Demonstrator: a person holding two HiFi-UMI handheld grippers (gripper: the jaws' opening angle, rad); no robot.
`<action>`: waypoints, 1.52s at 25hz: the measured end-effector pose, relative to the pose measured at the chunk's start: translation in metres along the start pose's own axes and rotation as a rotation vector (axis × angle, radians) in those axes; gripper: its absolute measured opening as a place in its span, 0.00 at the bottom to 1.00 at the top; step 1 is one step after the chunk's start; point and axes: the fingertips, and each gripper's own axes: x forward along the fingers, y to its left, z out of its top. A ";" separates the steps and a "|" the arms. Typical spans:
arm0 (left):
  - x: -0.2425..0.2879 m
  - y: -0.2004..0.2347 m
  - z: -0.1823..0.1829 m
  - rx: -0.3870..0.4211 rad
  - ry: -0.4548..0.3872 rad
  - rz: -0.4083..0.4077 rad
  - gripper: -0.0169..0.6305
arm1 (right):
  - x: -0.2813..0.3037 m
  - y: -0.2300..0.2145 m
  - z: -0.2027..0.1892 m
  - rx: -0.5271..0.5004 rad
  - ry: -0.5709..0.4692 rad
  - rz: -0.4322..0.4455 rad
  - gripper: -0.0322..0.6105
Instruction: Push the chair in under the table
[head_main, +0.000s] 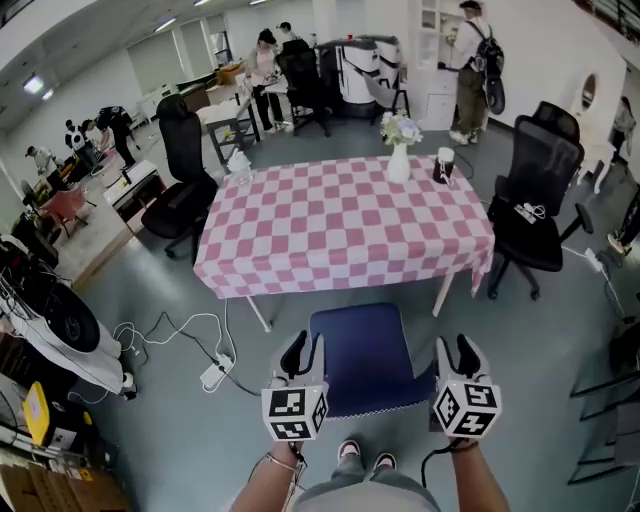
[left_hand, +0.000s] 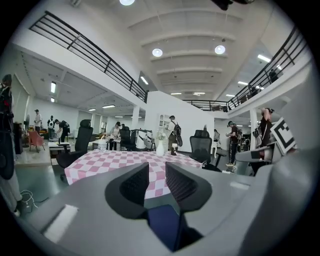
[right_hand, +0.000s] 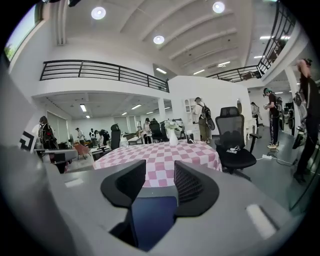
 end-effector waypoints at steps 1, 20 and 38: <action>-0.002 0.000 0.002 0.001 -0.001 0.015 0.18 | 0.004 0.001 0.000 -0.009 0.007 0.018 0.31; -0.046 -0.028 -0.028 0.150 0.140 0.034 0.19 | -0.001 0.024 -0.033 -0.142 0.150 0.461 0.31; -0.079 -0.116 -0.128 0.423 0.470 -0.366 0.19 | -0.058 0.052 -0.155 -0.747 0.454 0.983 0.31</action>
